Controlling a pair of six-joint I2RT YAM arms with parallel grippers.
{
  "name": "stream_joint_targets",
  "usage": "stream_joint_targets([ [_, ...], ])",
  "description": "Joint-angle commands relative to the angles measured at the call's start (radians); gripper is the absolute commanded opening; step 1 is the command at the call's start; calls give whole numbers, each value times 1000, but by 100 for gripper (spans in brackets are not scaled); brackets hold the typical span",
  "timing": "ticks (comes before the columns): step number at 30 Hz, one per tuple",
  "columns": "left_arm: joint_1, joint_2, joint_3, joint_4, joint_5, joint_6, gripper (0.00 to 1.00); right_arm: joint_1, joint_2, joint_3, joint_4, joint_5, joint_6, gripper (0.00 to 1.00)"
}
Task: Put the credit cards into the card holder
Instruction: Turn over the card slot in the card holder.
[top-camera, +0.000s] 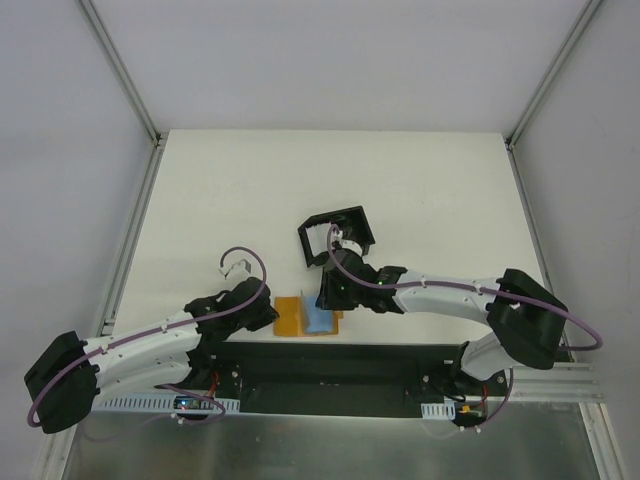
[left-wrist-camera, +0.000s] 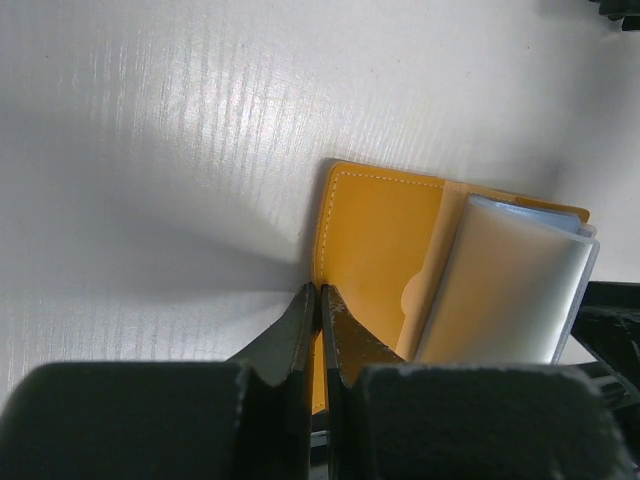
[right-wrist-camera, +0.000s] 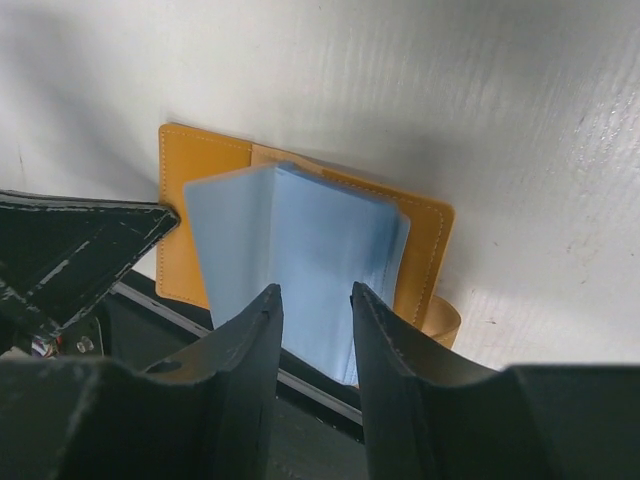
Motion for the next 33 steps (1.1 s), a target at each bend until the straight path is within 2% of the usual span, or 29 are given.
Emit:
stream_joint_targets([
  [1,5,-17,5,-32,-26,-6,0,1,22,-14,56,-32,39,37],
  [25,6,-23,-6,-31,-28,-10,0,1,37,-31,-47,11,50,40],
  [33,5,-9,2,-29,-25,-6,0,4,60,-31,50,-58,41,40],
])
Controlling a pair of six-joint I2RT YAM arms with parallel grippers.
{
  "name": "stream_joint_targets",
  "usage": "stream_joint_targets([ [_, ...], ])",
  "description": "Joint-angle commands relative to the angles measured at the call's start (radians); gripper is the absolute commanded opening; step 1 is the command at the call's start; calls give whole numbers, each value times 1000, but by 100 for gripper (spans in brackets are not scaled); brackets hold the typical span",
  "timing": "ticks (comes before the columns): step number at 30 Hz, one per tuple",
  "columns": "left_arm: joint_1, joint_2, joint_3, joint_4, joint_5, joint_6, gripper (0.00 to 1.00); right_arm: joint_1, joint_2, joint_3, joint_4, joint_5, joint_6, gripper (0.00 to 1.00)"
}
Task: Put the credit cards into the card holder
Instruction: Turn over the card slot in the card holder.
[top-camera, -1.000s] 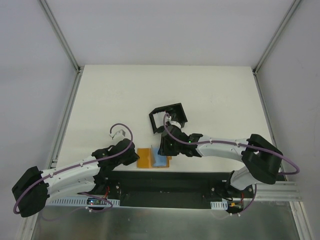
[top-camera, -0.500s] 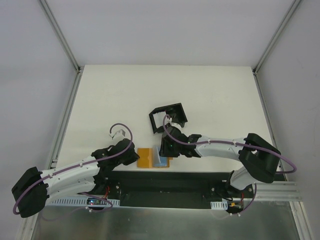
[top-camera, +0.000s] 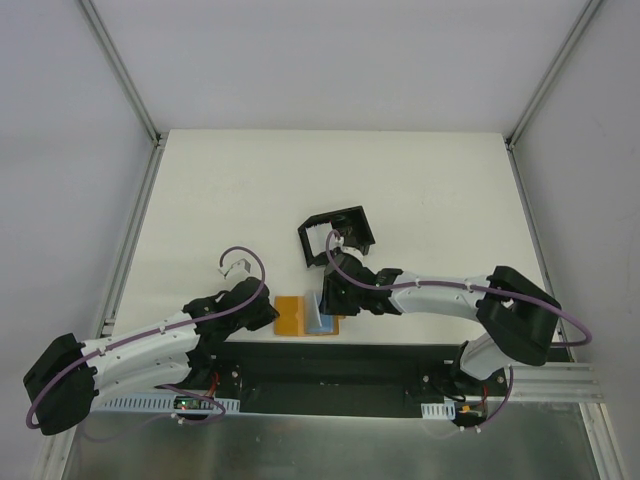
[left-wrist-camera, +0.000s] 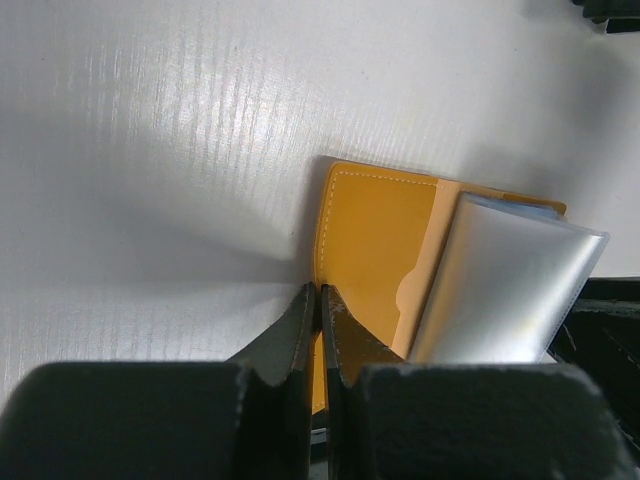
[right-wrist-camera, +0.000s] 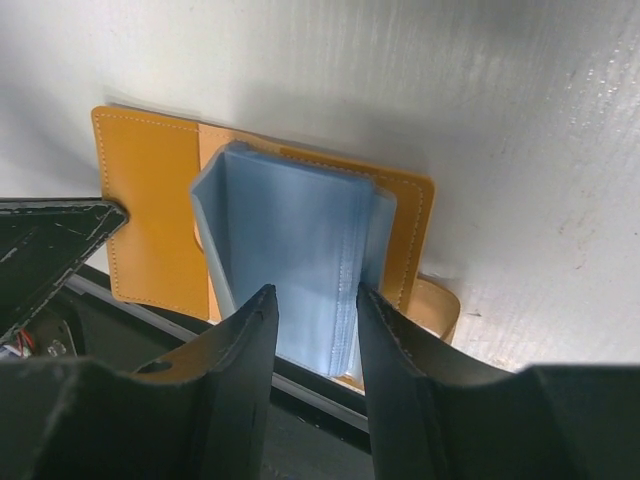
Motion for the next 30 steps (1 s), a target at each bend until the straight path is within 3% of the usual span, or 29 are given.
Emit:
stream_joint_targets([
  [1,5,14,5,-29,-26,-1,0,4,10,-2,65,-40,-6,40],
  [13,5,25,16,-19,-17,19,0,11,27,57,126,-118,-45,37],
  [18,6,22,16,-19,-20,17,0,37,1,120,65,-100,-88,36],
  [30,8,16,11,-13,-29,10,0,41,138,223,181,-290,-92,39],
])
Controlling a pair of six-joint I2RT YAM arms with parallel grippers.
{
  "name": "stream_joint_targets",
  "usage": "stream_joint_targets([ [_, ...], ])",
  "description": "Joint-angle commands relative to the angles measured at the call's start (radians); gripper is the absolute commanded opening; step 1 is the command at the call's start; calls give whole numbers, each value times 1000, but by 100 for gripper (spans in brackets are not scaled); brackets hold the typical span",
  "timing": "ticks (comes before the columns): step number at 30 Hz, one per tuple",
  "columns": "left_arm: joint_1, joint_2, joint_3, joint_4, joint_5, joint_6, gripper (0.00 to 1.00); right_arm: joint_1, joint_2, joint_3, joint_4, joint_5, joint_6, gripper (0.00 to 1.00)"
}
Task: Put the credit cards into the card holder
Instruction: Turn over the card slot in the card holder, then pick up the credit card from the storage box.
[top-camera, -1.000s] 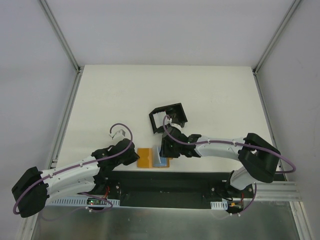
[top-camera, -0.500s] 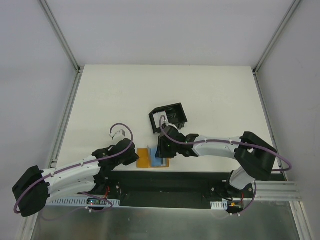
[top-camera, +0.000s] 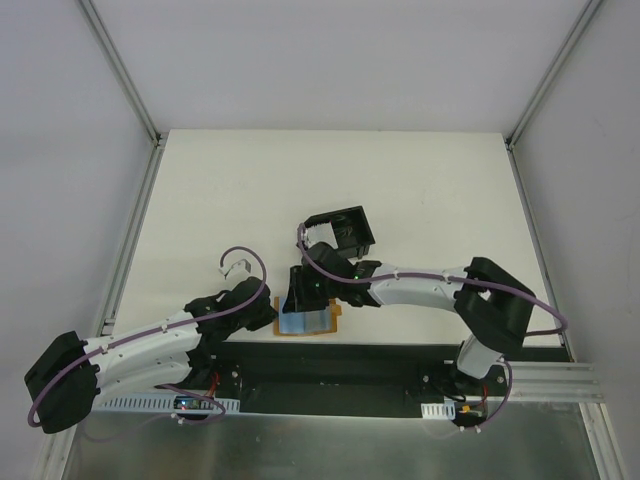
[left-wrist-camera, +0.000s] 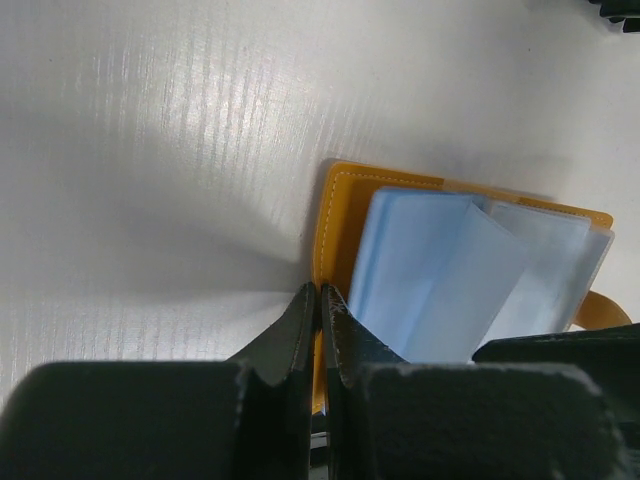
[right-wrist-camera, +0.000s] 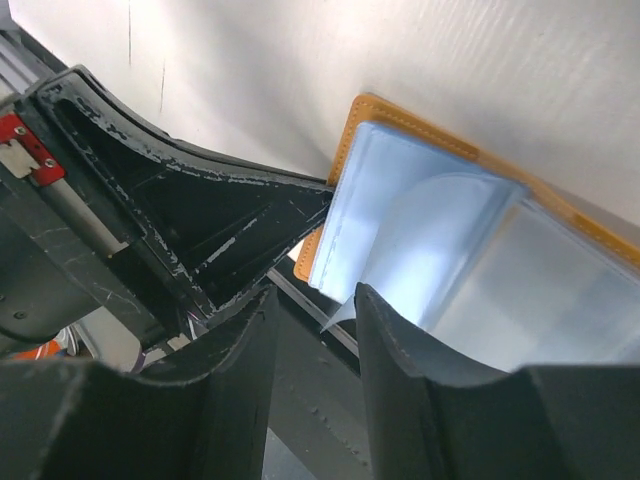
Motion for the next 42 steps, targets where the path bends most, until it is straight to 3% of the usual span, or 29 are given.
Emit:
stream_joint_targets([
  [1,9,-9,9,-13,-29,5,0,5,13,49,48,-67,-25,39],
  [11,78,-27,-6,55,26,66,0,-134,-208,-49,6,16,-120,42],
  [17,103,-16,5,99,64,103,0,-273,-245,62,-154,35,-269,48],
  [20,109,-10,9,128,89,117,0,-320,-202,156,-250,81,-336,57],
  [26,120,-1,3,168,109,111,0,-406,-39,306,-340,52,-406,61],
  [30,134,16,3,190,127,109,0,-438,71,377,-356,26,-416,69],
  [42,192,57,-15,282,189,104,0,-477,252,480,-322,-78,-449,73],
])
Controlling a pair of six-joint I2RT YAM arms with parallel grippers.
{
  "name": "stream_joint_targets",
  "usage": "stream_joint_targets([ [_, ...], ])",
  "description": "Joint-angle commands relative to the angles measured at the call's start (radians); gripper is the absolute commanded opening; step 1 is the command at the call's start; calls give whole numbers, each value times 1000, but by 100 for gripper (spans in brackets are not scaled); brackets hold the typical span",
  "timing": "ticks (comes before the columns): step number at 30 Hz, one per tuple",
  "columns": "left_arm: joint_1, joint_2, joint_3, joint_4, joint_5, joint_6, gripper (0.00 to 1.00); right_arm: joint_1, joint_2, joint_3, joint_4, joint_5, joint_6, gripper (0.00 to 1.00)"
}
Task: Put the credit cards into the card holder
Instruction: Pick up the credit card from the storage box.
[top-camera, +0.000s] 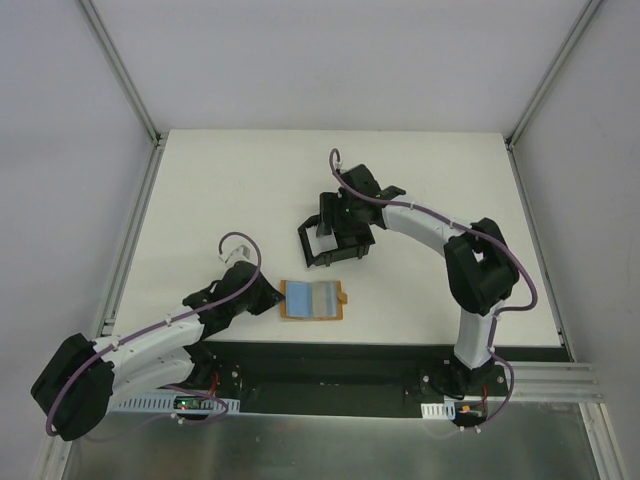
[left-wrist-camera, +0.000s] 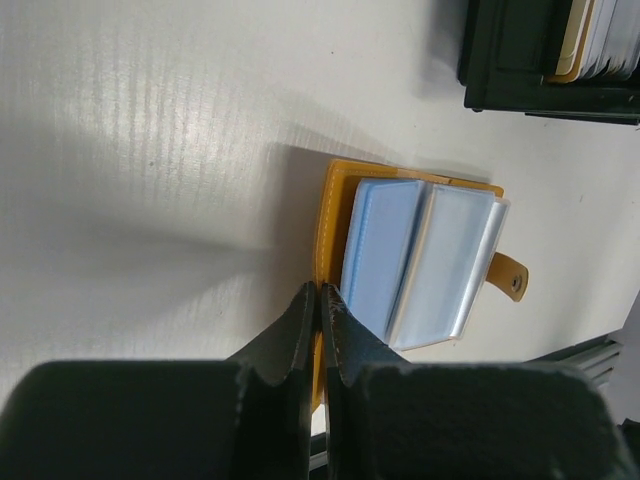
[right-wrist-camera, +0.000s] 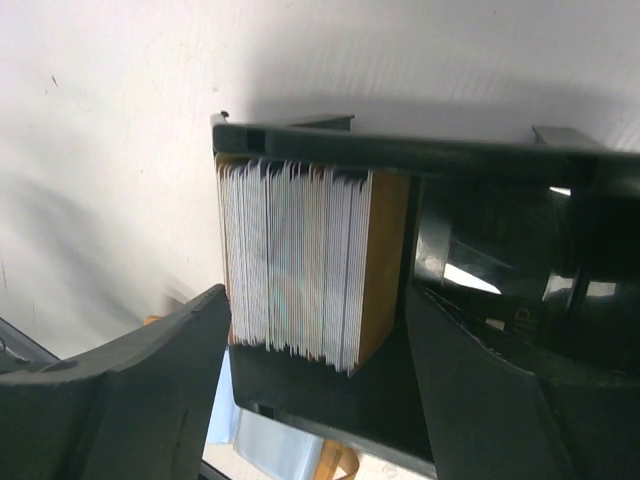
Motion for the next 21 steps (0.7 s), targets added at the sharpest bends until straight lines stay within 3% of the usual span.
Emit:
stream_joint_targets([
  [1,8,5,-10,60,27,9,0,-12,45,78,-6,-62,-24,73],
  [21,11,-4,-27,83,52,24,0,-16,82,112,-17,-130,-28,70],
])
